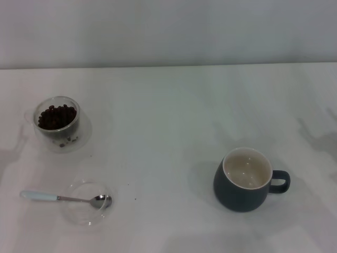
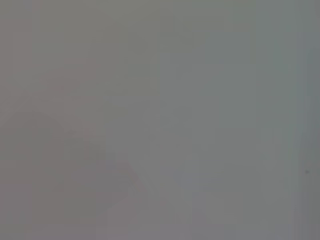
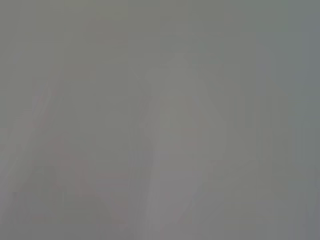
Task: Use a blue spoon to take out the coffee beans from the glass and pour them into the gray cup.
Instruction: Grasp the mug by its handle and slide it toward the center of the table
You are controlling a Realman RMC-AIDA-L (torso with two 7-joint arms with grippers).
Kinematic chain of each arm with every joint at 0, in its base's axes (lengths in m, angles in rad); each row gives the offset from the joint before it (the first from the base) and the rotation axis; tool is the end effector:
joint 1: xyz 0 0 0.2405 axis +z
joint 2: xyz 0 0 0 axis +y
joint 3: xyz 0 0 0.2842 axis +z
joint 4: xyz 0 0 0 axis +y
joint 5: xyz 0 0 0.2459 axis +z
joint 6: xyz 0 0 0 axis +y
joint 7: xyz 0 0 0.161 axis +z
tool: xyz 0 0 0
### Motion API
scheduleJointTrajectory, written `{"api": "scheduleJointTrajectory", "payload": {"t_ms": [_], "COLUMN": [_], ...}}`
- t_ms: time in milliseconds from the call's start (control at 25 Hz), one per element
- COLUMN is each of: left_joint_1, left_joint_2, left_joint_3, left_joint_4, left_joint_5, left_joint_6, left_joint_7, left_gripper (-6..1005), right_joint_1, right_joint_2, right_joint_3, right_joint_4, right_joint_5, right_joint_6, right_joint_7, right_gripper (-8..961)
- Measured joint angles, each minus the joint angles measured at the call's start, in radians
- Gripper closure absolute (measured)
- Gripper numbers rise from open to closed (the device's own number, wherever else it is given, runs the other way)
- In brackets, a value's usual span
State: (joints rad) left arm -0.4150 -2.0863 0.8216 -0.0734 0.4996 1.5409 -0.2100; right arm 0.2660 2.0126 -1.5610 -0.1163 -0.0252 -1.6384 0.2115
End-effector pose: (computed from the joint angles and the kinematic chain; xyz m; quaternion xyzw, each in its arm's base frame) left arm -0.3884 0.3265 -0.0045 -0.6188 -0.1851 -0.3655 0.6703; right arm 0.3852 0.2986 0.0251 -0.6804 0.0707 0.3767 0.6246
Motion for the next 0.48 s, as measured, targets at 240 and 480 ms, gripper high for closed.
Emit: {"api": "scheduleJointTrajectory", "payload": {"t_ms": [240,480], "left_joint_1": [0.015,0.030], "left_joint_2": [-0.002,-0.003], "left_joint_3": [0.002,0.003], "left_joint_4": [-0.009,-0.010], "left_joint_5": [0.003,0.005], "left_joint_6": [-0.002,0.006], "left_joint_7": [-0.001,-0.004], "left_gripper": [107,107], "right_joint_1": [0.002,-0.008], "right_joint_2": [0.000,-0.001], "right_joint_3": [-0.001,0.001], "right_joint_4": [0.008,0.010], "right_joint_5": [-0.003,0.000], "right_joint_6": [-0.002,-0.014], "right_joint_7": [0.005,0.009], "right_gripper": [85,91]}}
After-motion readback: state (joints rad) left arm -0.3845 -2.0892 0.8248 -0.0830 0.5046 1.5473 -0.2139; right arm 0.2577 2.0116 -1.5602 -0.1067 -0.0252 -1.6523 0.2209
